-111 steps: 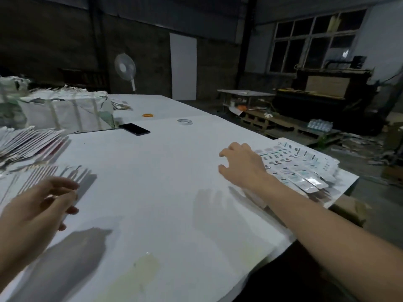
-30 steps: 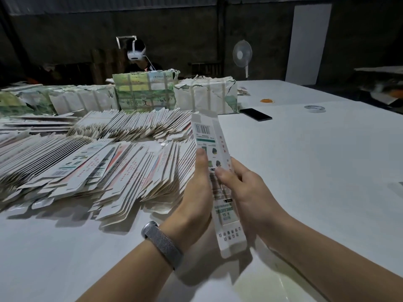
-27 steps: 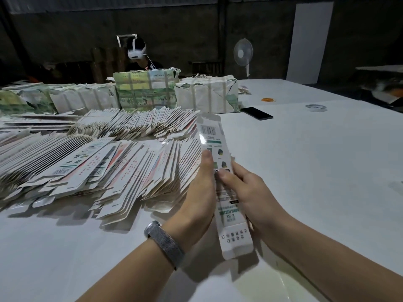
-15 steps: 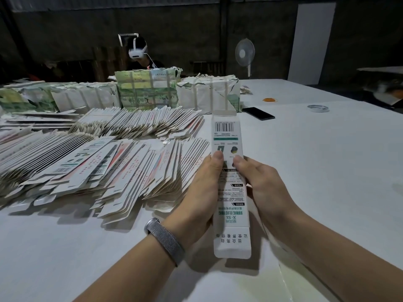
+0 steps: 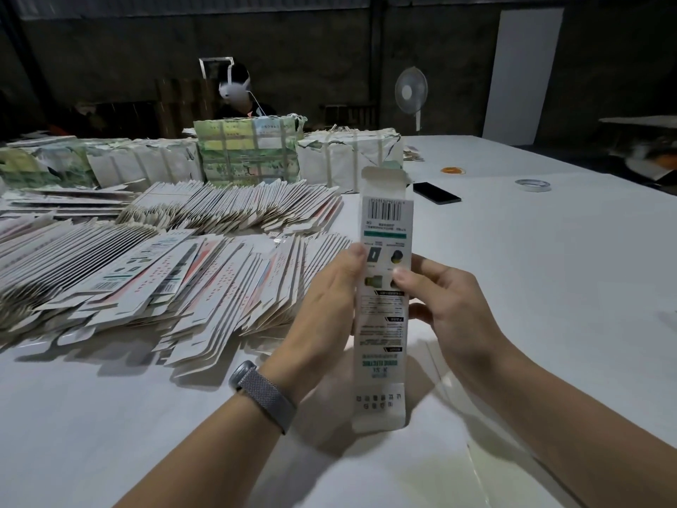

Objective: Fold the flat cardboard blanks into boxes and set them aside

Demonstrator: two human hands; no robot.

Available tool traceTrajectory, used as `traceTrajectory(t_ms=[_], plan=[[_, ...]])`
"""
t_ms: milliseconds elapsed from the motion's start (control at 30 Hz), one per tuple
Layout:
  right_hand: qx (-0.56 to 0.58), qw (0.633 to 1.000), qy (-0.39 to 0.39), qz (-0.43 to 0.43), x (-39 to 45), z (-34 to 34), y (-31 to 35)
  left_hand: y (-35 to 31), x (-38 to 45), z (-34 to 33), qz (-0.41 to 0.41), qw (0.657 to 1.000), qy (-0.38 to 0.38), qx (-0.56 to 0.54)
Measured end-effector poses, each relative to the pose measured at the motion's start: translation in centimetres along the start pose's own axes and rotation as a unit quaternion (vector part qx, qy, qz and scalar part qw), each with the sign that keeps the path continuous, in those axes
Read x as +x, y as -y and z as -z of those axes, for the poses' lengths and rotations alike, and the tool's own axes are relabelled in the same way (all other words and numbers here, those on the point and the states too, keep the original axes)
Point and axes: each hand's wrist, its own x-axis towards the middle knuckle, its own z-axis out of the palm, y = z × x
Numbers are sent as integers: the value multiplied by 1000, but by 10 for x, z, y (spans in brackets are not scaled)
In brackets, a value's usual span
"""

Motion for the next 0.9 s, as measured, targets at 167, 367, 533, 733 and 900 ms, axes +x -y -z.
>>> traceTrajectory(t_ms=[167,367,533,733,900], plan=[[25,999,38,-14,-1,3,-4,0,0,3,-9,998,-16,-68],[10,998,60,17,-2,1,-4,1,1,2,-25,996,-19,-86],[-45,996,31,73,-4,1,-3,-2,1,6,-35,997,-6,-76],[-17,998,-6,63,-1,7,11,-9,-1,4,-1,992,29,-120],[-7,998,-1,68,-2,6,9,-10,-4,2,9,991,18,-134]])
